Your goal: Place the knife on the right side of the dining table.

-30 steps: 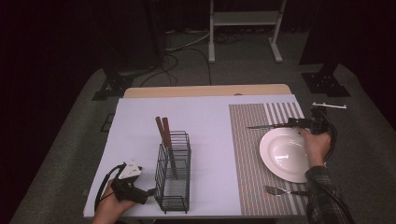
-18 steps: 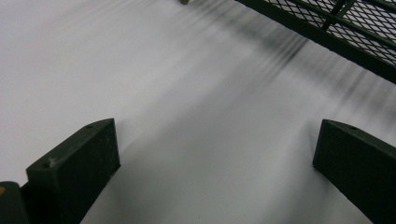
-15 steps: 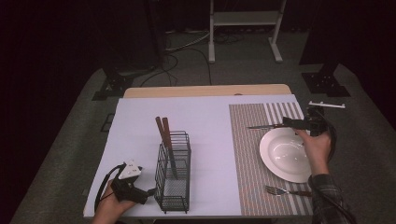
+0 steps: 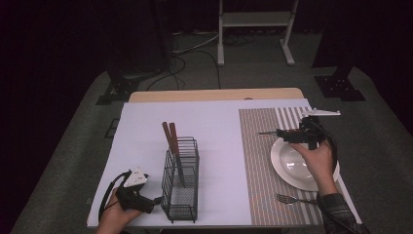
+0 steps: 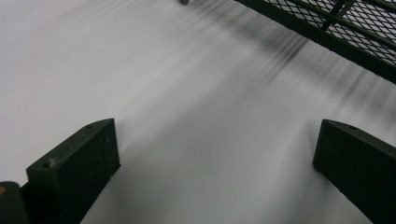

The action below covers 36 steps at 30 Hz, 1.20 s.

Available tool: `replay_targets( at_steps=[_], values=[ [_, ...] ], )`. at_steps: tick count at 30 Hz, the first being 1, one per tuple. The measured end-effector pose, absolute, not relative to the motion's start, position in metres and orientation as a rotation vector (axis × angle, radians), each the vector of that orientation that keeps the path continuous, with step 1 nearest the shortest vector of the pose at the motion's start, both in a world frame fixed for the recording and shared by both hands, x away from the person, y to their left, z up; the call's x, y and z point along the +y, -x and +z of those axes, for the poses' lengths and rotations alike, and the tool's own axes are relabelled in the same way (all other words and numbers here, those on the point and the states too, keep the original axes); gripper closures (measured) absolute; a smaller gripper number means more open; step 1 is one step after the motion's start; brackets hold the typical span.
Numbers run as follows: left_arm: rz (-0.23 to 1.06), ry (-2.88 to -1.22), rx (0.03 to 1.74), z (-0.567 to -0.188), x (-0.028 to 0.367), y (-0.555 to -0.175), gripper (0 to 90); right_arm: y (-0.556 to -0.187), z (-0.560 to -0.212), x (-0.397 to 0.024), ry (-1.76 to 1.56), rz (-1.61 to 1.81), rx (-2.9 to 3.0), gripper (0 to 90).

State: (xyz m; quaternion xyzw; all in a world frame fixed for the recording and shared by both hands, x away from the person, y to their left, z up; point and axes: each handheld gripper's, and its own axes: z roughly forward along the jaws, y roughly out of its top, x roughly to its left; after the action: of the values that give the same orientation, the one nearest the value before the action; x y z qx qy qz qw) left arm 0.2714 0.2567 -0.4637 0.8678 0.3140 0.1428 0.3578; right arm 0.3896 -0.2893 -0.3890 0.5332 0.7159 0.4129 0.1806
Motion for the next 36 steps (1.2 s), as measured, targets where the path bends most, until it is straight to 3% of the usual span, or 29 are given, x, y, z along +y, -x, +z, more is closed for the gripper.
replay_targets(
  at_steps=[18, 36],
  values=[
    [0.368, -2.239, 0.810, -0.464, 0.257, -0.271, 0.0, -0.334, -0.400, -0.199, -1.148, 1.222, 2.337, 0.0],
    [0.369, -2.241, 0.807, -0.464, 0.257, -0.272, 0.0, -0.306, -0.428, -0.129, -0.938, 1.197, 2.547, 0.0]
  ],
)
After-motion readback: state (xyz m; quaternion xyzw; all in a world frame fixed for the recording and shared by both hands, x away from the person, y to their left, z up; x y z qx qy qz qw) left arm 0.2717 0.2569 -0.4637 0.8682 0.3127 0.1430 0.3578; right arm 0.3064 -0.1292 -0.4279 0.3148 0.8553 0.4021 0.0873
